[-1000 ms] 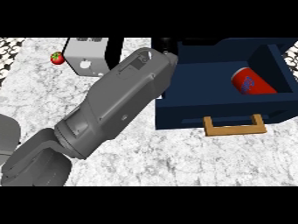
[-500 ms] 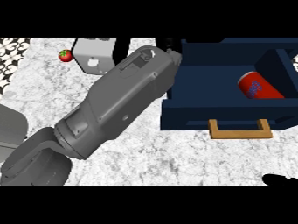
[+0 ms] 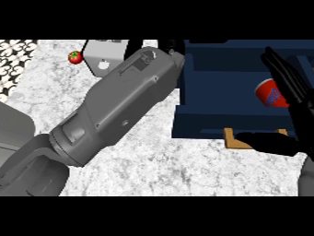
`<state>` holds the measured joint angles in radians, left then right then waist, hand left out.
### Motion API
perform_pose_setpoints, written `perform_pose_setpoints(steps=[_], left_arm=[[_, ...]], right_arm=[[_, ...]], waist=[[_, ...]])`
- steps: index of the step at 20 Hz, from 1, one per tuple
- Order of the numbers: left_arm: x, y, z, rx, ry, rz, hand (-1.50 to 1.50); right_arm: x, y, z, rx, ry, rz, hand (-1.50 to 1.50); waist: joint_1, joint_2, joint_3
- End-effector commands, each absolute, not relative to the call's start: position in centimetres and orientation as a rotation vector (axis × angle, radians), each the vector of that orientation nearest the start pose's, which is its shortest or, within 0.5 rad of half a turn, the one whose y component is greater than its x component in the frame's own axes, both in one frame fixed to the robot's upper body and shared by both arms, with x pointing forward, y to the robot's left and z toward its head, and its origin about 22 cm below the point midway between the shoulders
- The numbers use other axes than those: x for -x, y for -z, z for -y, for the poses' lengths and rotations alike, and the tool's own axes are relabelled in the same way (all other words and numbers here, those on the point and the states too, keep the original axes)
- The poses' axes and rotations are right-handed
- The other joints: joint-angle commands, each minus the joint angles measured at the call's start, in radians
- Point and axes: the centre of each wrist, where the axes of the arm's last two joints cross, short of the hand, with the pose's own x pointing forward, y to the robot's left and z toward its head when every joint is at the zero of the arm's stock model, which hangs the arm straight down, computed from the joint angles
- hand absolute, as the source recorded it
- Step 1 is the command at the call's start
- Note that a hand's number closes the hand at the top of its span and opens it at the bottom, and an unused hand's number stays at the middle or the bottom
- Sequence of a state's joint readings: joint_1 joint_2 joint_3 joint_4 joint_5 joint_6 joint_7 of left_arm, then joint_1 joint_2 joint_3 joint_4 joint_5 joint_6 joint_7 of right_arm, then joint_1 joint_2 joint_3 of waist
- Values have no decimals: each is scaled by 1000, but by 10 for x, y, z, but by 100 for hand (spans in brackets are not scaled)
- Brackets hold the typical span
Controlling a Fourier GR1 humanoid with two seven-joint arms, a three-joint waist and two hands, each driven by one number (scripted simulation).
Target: Pick up the can, place it into the drawer and close the drawer
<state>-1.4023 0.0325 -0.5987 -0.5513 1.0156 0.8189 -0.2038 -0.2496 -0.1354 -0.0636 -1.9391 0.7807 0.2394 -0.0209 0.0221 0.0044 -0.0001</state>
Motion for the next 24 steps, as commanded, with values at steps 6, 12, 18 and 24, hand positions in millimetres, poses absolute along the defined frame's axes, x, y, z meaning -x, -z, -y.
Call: perform_pose_setpoints(steps=[6,12,18,24], left_arm=[[-423,-191,-20,-7,-133,1701,-150],[-422,-199,-38,-45,-168,1700,-150],[-417,-203,-71,-51,-168,1718,-150],[-413,-208,-94,-48,-154,1718,-150]], right_arm=[[-327,-122,203,913,-1118,1817,-150],[-362,-85,193,1010,-1143,1735,-150],[-391,-59,189,1070,-1164,1662,-150],[-402,-27,205,1171,-1176,1619,-150]], waist=[[15,-2,0],[15,-2,1],[23,-2,1],[34,5,1]])
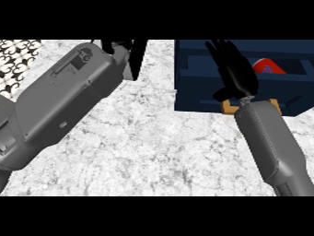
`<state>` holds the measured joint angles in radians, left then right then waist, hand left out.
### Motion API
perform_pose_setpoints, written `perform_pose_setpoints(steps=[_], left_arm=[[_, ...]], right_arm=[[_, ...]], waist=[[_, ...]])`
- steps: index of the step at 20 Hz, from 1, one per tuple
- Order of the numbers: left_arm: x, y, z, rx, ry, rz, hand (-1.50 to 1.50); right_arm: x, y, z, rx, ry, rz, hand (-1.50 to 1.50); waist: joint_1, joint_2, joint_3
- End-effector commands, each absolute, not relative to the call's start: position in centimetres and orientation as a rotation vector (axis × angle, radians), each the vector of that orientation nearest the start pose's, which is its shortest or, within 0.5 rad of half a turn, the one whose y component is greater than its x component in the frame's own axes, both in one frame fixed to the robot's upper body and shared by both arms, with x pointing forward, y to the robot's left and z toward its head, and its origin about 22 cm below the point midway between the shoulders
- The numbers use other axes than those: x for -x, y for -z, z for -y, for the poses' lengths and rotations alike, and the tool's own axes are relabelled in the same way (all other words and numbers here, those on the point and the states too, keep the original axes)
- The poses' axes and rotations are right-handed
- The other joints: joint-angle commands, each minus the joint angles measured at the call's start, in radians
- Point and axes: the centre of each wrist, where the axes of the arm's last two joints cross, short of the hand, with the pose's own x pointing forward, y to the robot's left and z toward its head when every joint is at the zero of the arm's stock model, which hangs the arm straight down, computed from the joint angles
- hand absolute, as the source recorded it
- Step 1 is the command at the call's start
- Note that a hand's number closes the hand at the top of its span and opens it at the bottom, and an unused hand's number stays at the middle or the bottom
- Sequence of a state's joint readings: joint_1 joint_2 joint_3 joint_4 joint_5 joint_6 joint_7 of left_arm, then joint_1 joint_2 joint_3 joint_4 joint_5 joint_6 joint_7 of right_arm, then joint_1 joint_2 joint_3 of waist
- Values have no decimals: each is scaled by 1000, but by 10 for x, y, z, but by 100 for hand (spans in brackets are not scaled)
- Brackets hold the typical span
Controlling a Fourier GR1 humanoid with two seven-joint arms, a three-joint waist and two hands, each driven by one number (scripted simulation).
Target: Pick up the can, place it into the drawer and close the drawer
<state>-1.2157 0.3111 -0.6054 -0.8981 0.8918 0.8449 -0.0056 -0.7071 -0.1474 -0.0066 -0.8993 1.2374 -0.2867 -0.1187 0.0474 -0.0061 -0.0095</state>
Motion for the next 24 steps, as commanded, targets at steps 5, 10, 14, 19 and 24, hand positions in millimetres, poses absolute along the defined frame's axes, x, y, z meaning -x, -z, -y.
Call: perform_pose_setpoints(steps=[5,10,14,19,24], left_arm=[[-408,-210,-90,-55,-181,1712,-150],[-409,-208,-103,-63,-186,1718,-150],[-398,-204,-104,-66,-175,1722,-150],[-397,-218,-116,-39,-143,1721,-150],[-394,-219,-112,-40,-164,1734,-150]], right_arm=[[-415,-27,197,1225,-1115,1642,-150],[-427,-36,200,1278,-1051,1671,-150],[-434,-38,195,1318,-1075,1671,-150],[-443,-51,215,1372,-1012,1686,-150],[-461,-90,200,1419,-1022,1675,-150]], waist=[[11,21,11],[17,31,11],[27,25,11],[42,31,12],[50,37,11]])
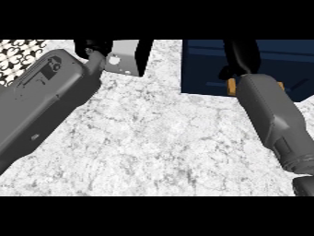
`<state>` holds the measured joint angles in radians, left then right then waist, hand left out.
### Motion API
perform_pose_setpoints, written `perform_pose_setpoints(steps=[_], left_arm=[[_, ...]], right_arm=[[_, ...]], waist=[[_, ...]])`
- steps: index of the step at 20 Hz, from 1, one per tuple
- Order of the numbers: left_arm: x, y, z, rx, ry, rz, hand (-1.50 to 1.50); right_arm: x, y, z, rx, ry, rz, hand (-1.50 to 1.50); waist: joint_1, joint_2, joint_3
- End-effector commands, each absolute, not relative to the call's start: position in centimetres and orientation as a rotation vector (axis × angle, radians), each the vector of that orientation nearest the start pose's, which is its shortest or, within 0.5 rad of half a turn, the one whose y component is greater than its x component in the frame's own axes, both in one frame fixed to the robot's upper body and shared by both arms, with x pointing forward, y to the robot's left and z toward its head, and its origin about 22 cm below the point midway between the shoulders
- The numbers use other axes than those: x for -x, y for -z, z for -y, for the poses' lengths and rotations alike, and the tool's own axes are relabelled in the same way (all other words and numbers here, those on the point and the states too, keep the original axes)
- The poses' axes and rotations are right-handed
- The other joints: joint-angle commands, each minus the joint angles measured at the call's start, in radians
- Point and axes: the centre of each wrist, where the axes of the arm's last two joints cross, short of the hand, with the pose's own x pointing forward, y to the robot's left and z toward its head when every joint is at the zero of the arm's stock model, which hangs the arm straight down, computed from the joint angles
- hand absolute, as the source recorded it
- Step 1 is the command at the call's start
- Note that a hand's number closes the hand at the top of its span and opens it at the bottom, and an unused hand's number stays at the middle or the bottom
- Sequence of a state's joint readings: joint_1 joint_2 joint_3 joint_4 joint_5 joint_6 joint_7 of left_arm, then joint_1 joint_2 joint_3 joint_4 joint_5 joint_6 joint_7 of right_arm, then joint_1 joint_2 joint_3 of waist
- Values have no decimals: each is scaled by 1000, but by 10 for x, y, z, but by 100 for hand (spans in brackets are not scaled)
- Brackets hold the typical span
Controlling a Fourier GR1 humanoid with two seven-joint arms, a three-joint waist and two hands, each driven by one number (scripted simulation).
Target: Pick up the can, place it into the drawer and close the drawer
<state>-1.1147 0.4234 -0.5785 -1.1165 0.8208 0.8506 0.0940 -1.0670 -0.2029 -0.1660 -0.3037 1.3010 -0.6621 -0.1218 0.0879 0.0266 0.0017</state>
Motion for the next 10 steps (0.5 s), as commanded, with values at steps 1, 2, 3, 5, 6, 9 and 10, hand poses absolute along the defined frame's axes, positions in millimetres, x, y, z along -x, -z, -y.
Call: perform_pose_setpoints(steps=[1,2,3,5,6,9,10], left_arm=[[-400,-229,-117,-57,-165,1737,-150],[-401,-235,-119,-44,-181,1735,-150],[-394,-222,-113,-43,-131,1725,-150],[-392,-229,-113,-21,-140,1724,-150],[-387,-223,-104,-6,-138,1736,-150],[-390,-230,-119,-18,-140,1726,-150],[-386,-228,-107,-18,-132,1738,-150]], right_arm=[[-462,-94,203,1417,-997,1682,-150],[-466,-105,191,1425,-982,1695,-150],[-468,-110,203,1433,-981,1677,-150],[-467,-109,208,1439,-986,1662,-150],[-471,-123,207,1437,-968,1654,-150],[-472,-121,200,1355,-1003,1688,-150],[-472,-122,204,1289,-1052,1681,-150]], waist=[[5,8,1],[16,12,1],[21,9,1],[23,10,1],[30,11,1],[31,9,1],[31,11,2]])
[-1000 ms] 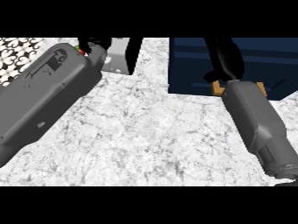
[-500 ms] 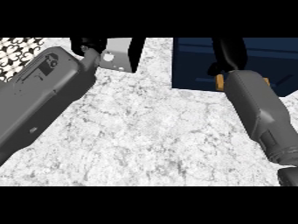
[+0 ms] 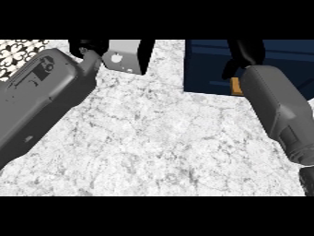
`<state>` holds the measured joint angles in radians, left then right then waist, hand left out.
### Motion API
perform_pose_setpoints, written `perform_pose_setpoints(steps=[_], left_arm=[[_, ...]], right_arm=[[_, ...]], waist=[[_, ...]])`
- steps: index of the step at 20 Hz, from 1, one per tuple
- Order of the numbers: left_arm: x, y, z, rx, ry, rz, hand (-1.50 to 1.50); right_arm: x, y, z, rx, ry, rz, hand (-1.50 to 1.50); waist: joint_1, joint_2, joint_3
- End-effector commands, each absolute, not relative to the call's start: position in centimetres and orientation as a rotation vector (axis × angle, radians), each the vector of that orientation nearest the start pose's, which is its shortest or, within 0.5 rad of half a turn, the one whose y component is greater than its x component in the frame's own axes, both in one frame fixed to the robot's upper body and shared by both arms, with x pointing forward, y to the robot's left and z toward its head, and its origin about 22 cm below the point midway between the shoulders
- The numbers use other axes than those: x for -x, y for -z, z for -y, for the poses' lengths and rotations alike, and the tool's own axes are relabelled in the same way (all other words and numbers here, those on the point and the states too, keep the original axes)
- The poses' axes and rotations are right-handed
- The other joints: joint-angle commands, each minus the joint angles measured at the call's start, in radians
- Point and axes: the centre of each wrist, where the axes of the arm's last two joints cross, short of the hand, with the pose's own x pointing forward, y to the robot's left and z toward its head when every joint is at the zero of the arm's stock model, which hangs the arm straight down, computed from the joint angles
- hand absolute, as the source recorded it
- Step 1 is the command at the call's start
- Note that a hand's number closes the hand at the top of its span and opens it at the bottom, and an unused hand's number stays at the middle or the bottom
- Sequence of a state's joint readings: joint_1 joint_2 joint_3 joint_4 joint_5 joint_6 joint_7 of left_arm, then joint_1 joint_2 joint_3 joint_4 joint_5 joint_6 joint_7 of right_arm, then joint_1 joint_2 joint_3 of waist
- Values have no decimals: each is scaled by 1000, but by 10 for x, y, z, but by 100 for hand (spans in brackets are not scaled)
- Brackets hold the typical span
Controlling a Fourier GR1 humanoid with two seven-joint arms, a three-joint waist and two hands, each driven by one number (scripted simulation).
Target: Pick up the can, place it into the drawer and close the drawer
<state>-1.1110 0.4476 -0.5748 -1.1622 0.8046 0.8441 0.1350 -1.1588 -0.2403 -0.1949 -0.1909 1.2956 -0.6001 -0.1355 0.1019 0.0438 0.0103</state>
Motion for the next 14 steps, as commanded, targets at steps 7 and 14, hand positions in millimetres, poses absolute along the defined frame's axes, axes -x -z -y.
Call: perform_pose_setpoints(steps=[7,14], left_arm=[[-383,-224,-122,-15,-116,1720,-150],[-376,-219,-124,-9,-134,1710,-150]], right_arm=[[-471,-114,175,833,-663,1784,-150],[-472,-115,195,686,-535,1858,-150]], waist=[[28,-14,-3],[10,-13,-7]])
